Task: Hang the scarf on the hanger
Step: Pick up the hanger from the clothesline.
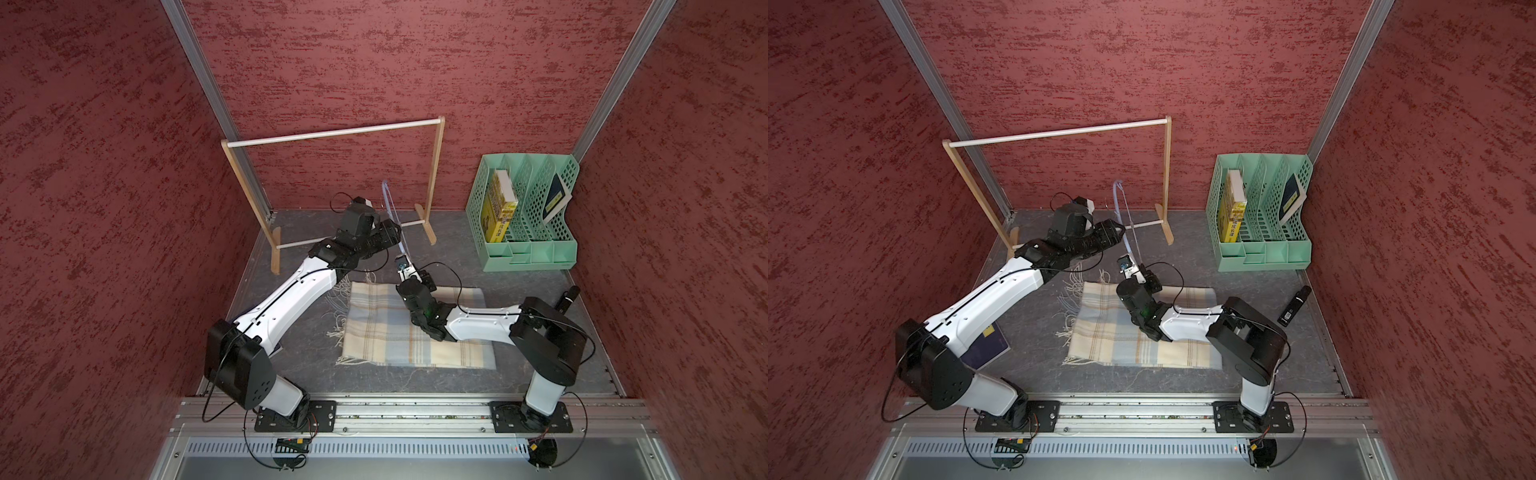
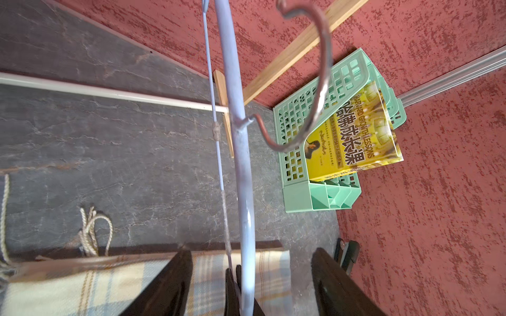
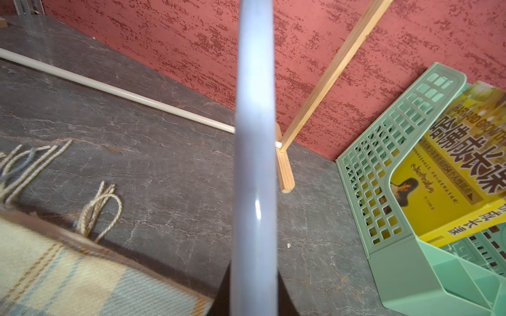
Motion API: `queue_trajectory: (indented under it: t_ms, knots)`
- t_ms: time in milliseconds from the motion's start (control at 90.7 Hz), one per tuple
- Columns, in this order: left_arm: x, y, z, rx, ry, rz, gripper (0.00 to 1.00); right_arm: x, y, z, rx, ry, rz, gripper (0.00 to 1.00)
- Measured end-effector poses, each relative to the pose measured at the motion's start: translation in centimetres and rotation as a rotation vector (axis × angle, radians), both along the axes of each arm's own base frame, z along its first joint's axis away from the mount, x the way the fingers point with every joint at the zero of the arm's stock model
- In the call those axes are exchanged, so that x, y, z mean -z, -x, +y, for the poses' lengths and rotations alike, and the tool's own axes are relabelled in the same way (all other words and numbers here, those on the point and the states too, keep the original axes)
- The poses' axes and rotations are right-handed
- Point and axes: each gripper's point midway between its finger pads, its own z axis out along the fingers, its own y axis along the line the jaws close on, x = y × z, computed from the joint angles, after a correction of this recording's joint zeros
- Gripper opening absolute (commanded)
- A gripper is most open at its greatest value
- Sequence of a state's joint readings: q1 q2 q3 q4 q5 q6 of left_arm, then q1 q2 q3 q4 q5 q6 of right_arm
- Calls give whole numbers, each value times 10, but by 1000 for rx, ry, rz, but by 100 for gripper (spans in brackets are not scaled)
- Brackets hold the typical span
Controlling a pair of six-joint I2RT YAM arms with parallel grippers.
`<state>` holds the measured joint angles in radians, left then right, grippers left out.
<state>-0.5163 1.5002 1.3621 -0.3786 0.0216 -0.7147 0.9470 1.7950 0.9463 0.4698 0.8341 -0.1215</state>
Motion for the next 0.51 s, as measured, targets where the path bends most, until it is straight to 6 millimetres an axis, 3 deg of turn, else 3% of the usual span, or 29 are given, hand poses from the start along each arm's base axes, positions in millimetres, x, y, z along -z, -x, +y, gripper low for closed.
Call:
queue_trajectory:
  t_ms: [242,419,507]
  knots:
    - [-5,-18,-3,-59,23,-92,63,-4,1,7,-8,-34,12,0]
    - [14,-32,-6,-86,-2,-85,60,-4,2,12,-16,-46,25,0]
    - [21,-36,-4,-105,-15,-90,51,-4,3,13,-19,-47,31,0]
